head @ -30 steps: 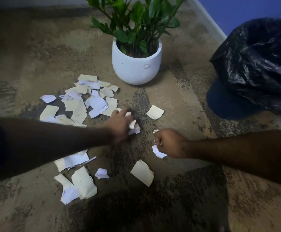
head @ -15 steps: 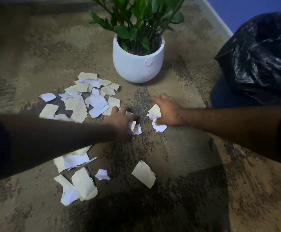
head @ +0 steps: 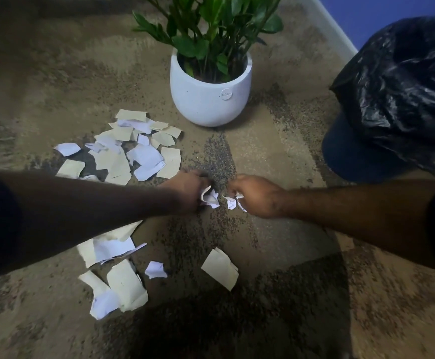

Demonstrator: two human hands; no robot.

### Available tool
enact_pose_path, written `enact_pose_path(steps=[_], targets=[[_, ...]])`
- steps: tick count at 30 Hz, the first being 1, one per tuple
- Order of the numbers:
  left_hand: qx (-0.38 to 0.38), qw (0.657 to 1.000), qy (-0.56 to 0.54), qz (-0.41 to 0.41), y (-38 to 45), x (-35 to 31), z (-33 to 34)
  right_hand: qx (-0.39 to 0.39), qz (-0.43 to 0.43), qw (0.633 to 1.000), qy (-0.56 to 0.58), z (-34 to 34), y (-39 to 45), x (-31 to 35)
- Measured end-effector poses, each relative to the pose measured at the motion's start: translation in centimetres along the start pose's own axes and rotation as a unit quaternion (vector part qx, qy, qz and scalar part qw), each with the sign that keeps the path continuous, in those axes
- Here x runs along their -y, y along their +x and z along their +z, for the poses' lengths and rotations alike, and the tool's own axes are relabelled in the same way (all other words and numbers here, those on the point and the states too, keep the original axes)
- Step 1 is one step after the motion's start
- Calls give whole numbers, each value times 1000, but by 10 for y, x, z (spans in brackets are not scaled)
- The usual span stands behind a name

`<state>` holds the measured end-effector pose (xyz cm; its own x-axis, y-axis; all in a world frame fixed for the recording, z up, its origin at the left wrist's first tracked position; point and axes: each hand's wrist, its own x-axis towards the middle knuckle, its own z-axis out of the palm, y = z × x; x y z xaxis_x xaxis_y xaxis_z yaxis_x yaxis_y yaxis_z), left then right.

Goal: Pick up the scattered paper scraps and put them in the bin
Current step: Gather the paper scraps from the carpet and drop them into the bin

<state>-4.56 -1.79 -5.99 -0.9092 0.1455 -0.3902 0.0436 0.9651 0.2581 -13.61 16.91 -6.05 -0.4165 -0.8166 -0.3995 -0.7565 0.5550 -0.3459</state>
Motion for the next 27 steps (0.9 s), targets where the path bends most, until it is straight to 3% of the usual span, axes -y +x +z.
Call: enact_pose_path(steps=[8,15,22,27], targets=[[4,995,-98,-18,-7,-1,-12,44,24,999,2,-13,-13,-3],[-6,994,-86,-72,-15,9,-18,-26,12,991,127,-16,-25,-4],[-10,989,-123,-79,-15,5,-22,61,-28,976,206,5,-31,43],[-1,992,-106,-74,-16,3,-23,130,-82,977,146,19,-39,68]])
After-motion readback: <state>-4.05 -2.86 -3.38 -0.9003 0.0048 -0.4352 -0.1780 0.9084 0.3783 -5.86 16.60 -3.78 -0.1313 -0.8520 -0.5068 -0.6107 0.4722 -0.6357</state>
